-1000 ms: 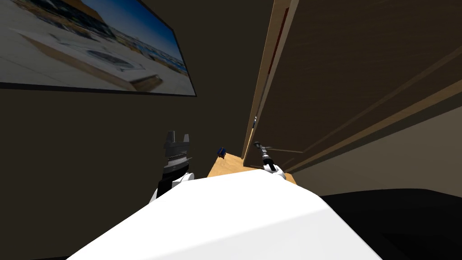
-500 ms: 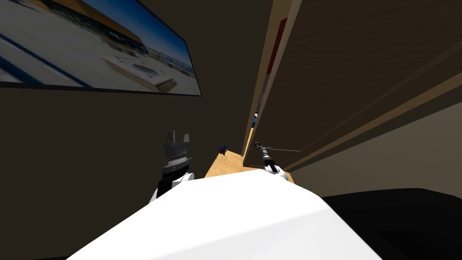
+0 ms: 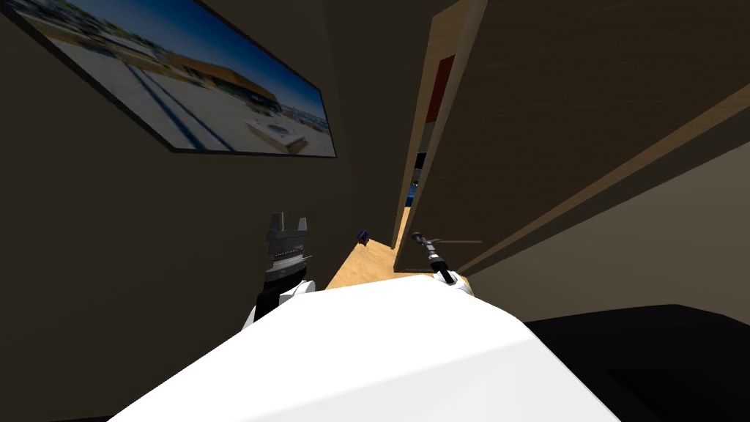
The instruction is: Pull the door open
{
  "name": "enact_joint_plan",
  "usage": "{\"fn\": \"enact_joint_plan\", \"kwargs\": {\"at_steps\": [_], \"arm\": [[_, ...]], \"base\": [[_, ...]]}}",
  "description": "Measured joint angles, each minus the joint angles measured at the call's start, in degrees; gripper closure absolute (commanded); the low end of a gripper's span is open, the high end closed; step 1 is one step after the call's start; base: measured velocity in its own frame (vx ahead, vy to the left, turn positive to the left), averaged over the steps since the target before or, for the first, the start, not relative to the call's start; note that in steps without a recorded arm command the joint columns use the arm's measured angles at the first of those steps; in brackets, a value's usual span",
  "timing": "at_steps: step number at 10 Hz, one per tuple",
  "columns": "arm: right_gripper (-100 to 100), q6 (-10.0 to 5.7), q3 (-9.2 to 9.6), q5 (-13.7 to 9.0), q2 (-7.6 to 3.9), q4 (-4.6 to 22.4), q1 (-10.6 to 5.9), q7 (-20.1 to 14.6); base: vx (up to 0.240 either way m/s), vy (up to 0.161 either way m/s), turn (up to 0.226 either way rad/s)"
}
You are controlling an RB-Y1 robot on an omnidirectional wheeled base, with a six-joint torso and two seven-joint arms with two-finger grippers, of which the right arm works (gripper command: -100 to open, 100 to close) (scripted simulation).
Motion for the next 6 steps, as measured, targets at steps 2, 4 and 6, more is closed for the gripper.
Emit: {"fn": "enact_joint_plan", "kwargs": {"at_steps": [2, 4, 6], "arm": [[100, -0.79, 0.4, 0.4, -0.43, 0.2, 0.72, -0.8], [100, -2.95, 0.92, 1.1, -1.6, -0.4, 2.35, -2.5], [100, -4.6, 1.56, 1.8, -2.35, -1.0, 4.05, -3.9]], "base": [[-0.197, -0.054, 0.16], [-0.22, -0.052, 0.114], [-0.165, -0.05, 0.084]]}}
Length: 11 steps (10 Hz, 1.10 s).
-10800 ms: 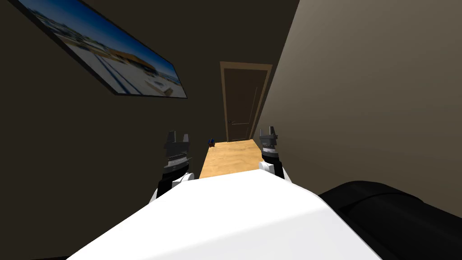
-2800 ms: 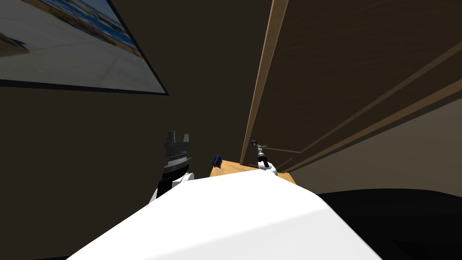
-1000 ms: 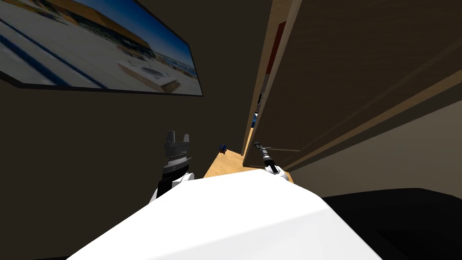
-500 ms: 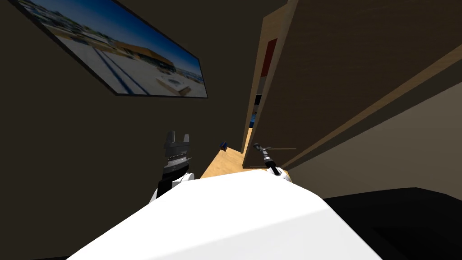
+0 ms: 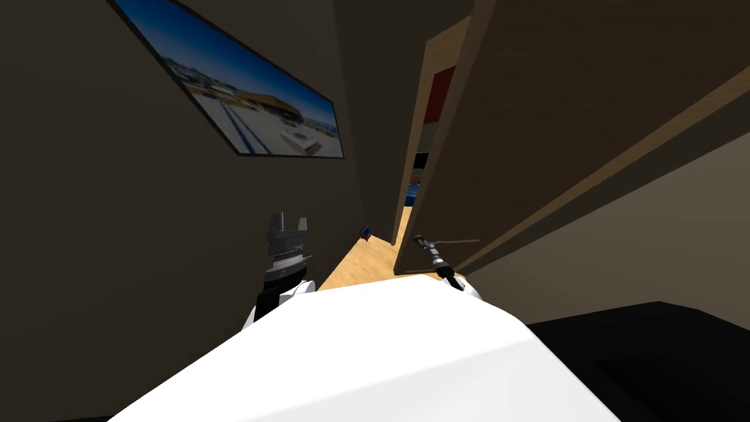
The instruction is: Pull the door open
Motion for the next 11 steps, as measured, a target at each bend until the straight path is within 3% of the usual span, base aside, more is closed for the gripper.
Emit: {"fn": "enact_joint_plan", "kwargs": {"at_steps": [3, 6, 11], "arm": [[100, -2.78, 0.73, 1.0, -1.51, -0.4, 2.09, -2.1], [100, -3.85, 0.89, 1.4, -1.96, -0.3, 3.03, -3.0], [100, -8.23, 0.3, 2.6, -3.15, 0.7, 5.11, -4.6]], "base": [[-0.189, -0.058, 0.096], [-0.136, -0.052, 0.129], [-0.219, -0.078, 0.169]]}}
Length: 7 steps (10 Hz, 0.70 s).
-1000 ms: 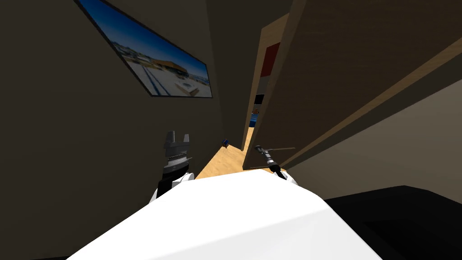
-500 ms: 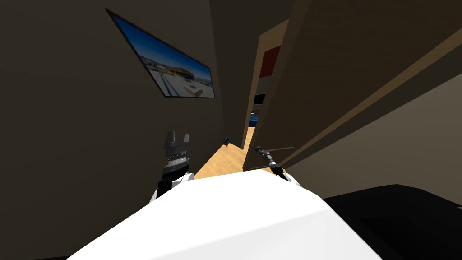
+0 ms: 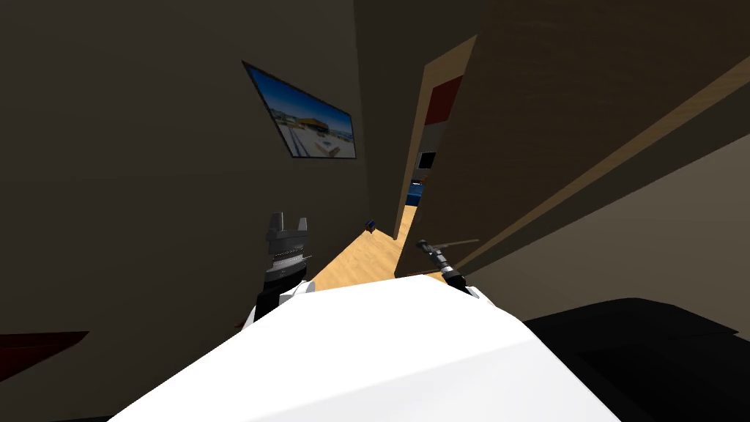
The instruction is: Pull the door open
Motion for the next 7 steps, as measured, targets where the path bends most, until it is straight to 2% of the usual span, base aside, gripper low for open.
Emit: {"fn": "enact_joint_plan", "kwargs": {"at_steps": [3, 4, 7], "arm": [[100, -2.48, -0.29, 0.7, -0.61, 1.0, 0.94, -0.8], [100, -3.54, -0.38, 0.9, -0.91, 1.9, 0.94, -1.0], [100, -4.49, -0.49, 1.1, -1.11, 2.6, 1.09, -1.3]], "base": [[-0.185, -0.063, 0.136], [-0.078, -0.026, 0.023], [-0.158, -0.067, 0.142]]}}
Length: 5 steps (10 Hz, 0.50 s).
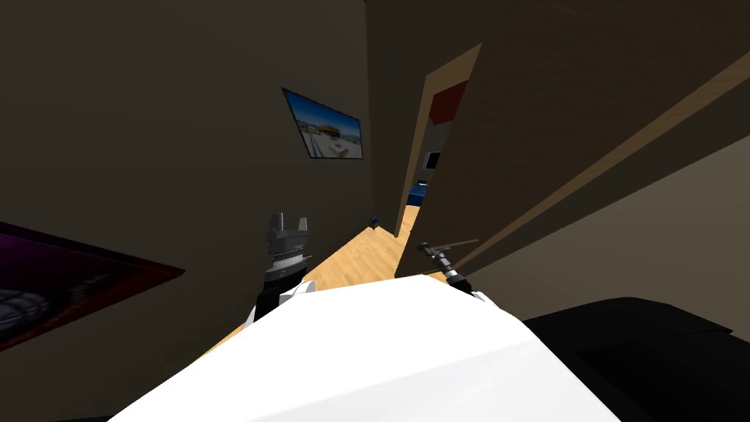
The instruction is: Pull the door open
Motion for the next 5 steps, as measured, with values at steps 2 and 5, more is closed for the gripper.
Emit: {"fn": "enact_joint_plan", "kwargs": {"at_steps": [2, 5], "arm": [[100, -0.92, -0.13, 0.3, -0.25, 0.2, 0.25, -0.2], [100, -3.1, -0.42, 0.7, -0.86, 1.7, 0.49, -0.6]], "base": [[-0.191, -0.062, 0.16], [-0.216, -0.076, 0.159]]}}
